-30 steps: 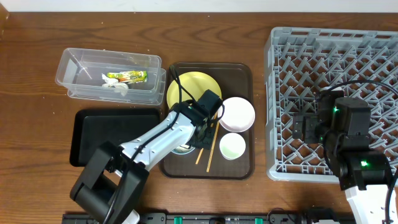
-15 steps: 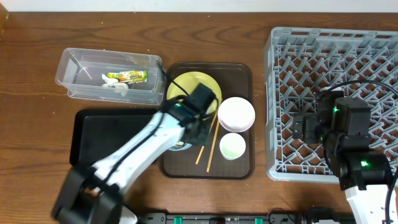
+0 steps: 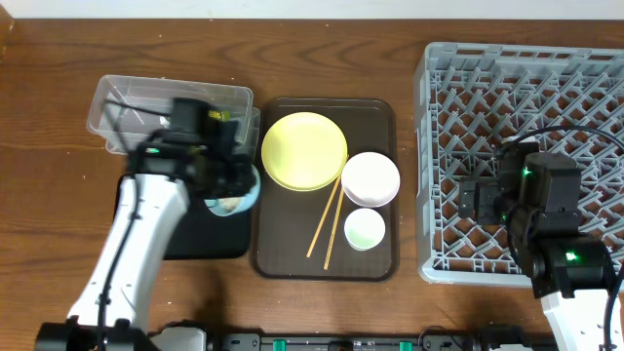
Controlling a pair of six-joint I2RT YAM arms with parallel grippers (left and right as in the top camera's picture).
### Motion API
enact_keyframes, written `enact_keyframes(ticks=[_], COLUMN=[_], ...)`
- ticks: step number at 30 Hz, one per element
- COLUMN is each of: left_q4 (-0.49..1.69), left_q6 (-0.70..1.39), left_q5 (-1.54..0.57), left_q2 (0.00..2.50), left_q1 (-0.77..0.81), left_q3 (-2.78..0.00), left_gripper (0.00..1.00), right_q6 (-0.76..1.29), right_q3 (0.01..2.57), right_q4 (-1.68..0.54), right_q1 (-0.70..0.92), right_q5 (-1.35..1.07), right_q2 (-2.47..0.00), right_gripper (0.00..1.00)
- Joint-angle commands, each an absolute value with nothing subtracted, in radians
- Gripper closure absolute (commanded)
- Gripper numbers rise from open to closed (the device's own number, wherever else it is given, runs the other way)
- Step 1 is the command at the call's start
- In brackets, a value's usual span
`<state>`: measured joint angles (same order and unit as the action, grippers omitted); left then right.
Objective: Sort waste into correct bins and load items into the dishwasher rack
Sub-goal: 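Tip the blue bowl over the black tray to pour out rice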
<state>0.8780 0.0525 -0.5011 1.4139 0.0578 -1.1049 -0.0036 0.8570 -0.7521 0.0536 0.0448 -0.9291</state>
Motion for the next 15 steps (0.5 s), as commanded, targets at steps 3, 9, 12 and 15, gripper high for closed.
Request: enact_keyframes(ticks=[3, 9, 12, 15], left_q4=[0.883, 0.905, 0.946, 1.002], left_q6=[-0.143, -0.274, -0.332, -0.401], left_q5=[-0.870, -1.161, -1.262, -1.330], left_q2=[1.488, 1.612, 1.670, 1.719], left_q1=[-0.154, -0.315, -0.368, -0.418], left_q3=[-1.047, -1.025, -1.025, -1.025], left_gripper=[0.94, 0.94, 0.94, 0.94], right_q6=[0.011, 0.011, 0.011, 0.011], right_q3=[0.877, 0.877, 0.877, 0.877], right_q4=[-0.756, -0.756, -0.756, -0.756], right_q1=[0.053, 0.053, 0.053, 0.053], right_q5=[0.044, 0.044, 0.044, 0.044], right_q2=[-0.928, -0.928, -0.928, -0.928], right_gripper=[0.01, 0.01, 0.01, 0.01])
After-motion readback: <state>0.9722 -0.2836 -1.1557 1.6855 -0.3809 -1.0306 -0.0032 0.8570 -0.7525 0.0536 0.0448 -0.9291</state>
